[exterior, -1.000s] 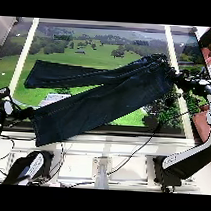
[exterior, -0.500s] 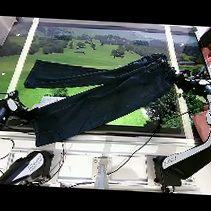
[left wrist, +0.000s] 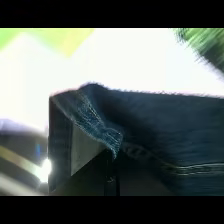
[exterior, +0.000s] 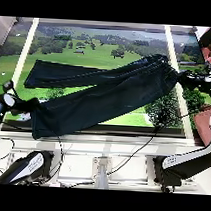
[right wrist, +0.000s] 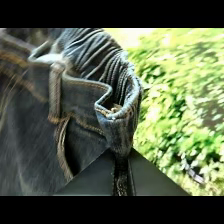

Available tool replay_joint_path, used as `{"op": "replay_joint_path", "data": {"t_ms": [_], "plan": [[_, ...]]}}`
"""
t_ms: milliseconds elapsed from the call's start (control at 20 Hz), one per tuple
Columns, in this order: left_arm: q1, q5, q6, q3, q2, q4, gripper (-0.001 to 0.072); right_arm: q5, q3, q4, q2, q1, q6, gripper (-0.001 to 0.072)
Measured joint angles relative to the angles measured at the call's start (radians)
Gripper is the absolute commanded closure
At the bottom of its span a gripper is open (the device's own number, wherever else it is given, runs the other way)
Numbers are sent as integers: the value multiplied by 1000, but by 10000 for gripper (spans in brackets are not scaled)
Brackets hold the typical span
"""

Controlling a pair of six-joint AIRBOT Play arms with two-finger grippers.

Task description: Fold the clothes and pants, and hang the long-sleeved shirts on hangers.

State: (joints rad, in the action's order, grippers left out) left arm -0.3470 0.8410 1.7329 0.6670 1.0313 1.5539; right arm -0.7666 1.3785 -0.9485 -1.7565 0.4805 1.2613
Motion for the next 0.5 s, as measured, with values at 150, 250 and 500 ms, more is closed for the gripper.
{"op": "replay_joint_path", "data": {"t_ms": [150,250,500], "plan": [[-20,-7,-32,122,-44,42,682,-109,0,-84,66,0,0,644],[-49,-12,-40,182,-73,80,682,-187,0,-134,116,0,0,644],[-145,-31,-51,236,-69,166,681,-424,0,-285,194,-1,14,644]]}}
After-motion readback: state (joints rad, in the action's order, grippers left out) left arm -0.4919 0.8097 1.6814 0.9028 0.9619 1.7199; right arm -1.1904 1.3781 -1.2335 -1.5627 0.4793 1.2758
